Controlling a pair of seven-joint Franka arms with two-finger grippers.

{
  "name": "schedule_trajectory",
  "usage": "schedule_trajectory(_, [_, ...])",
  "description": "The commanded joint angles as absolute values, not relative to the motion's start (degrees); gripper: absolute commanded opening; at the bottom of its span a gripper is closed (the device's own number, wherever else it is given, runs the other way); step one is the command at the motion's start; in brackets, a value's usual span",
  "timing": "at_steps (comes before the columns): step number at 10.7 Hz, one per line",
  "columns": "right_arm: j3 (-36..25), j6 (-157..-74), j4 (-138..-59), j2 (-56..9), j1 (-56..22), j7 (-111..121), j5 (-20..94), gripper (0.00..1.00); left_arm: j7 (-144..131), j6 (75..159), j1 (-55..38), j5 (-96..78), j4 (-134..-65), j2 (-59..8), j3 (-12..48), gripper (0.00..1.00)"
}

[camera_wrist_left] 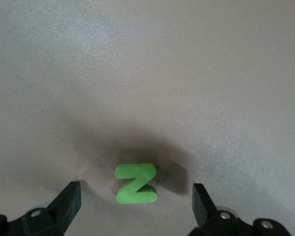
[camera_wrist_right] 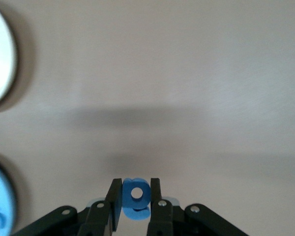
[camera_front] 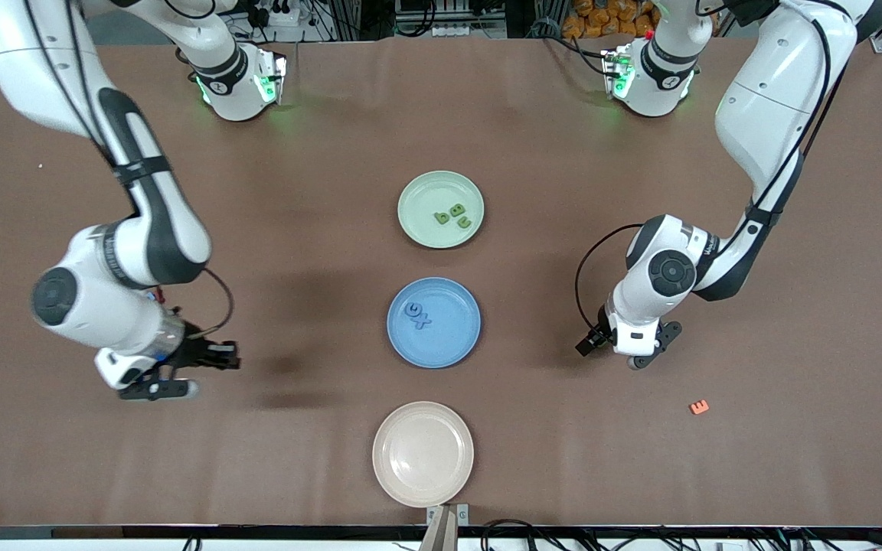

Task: Sort letters by color into matching plates
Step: 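Drop the g with the right gripper while the left gripper grasps N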

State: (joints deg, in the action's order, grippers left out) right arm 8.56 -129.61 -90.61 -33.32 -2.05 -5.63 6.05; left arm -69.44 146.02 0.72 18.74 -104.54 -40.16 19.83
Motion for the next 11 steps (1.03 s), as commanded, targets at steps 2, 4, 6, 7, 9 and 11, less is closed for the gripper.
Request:
schedule_trajectory(2, [4.83, -129.99, -90.53, -33.65, -16.93, -24.65, 7.91, 0.15, -70.75, 147.04, -0.09, 18.98, -104.68, -40.25, 18.81, 1.00])
schedule_trajectory(4, [4.66, -132.34, -88.69, -36.11, -21.60, -30.21, 7.91, 0.15, -70.75, 147.04, -0.17, 19.16, -104.59, -40.52, 18.55, 1.00])
schedule_trajectory(6, [2.47, -135.95, -87.02, -39.18, -26.52, -32.77, 7.91, 0.15, -70.75, 147.04, -0.18, 19.25, -104.68, -40.52, 18.55, 1.00])
schedule_trajectory(7, [1.42, -136.31, -85.45, -41.03, -28.81, -34.00, 8.69, 0.15, -70.75, 147.04, -0.18, 19.25, -104.68, -40.52, 18.54, 1.00])
schedule_trajectory(9, [0.27, -137.80, -80.80, -45.51, -31.98, -35.15, 9.93, 0.15, -70.75, 147.04, -0.26, 19.25, -104.68, -40.52, 18.54, 1.00])
schedule_trajectory(11, [0.26, -139.82, -79.72, -47.10, -33.74, -36.03, 10.02, 0.15, -70.75, 147.04, -0.61, 19.25, -104.68, -40.52, 18.54, 1.00])
